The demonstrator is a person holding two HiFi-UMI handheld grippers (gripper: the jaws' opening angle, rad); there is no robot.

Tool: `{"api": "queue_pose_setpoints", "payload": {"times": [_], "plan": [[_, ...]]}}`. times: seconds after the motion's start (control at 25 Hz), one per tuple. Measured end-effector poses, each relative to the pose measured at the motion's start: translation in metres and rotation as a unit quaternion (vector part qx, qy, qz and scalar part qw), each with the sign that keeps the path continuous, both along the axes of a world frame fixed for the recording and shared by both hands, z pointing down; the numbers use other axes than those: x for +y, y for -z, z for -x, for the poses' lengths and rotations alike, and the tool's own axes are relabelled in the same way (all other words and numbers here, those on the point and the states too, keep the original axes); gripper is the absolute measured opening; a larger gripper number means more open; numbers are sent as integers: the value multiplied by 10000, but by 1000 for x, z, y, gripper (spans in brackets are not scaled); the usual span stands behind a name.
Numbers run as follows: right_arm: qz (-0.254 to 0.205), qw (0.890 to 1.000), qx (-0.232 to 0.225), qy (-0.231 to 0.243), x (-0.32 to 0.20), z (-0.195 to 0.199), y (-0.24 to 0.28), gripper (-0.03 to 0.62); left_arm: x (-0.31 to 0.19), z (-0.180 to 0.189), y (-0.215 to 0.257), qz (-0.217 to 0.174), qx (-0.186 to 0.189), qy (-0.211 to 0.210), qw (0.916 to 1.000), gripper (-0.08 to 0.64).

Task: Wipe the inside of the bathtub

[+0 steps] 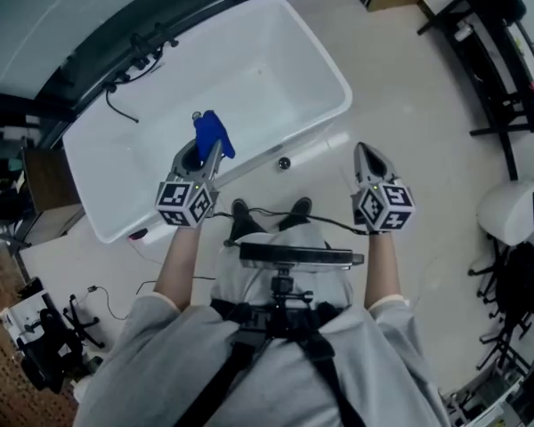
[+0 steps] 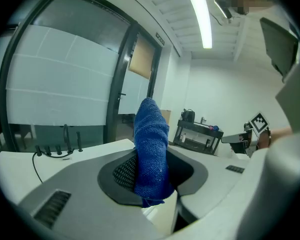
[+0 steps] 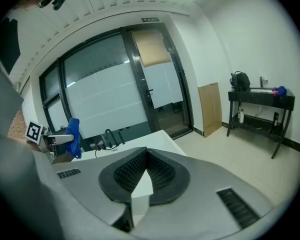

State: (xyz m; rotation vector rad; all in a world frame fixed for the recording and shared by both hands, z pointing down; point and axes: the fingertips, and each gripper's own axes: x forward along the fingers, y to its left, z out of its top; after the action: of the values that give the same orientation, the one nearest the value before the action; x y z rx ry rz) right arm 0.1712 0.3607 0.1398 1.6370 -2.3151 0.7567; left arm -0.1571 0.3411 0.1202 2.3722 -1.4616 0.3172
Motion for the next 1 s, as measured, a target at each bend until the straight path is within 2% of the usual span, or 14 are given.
{"api": "queue_pose_setpoints", "payload": {"times": [0.24, 0.4, 0.64, 0.88, 1.0], "plan": [[31, 9996, -38, 264, -12, -20, -2, 9, -6, -28, 14, -102, -154, -15, 9998, 133], [50, 9994, -84, 321, -26, -8, -2, 9, -12, -22, 14, -80, -189, -36, 9998, 133], [101, 9995, 83, 276, -49, 4, 2, 9, -35, -18, 3, -37, -84, -110, 9999, 133], [-13, 9999, 48, 146, -71, 0, 11, 9, -55, -30, 1, -82, -106, -377, 9992, 133], [58, 9998, 70, 164, -77, -5, 7, 9, -62, -33, 2, -62, -63, -299, 9995, 133]]}}
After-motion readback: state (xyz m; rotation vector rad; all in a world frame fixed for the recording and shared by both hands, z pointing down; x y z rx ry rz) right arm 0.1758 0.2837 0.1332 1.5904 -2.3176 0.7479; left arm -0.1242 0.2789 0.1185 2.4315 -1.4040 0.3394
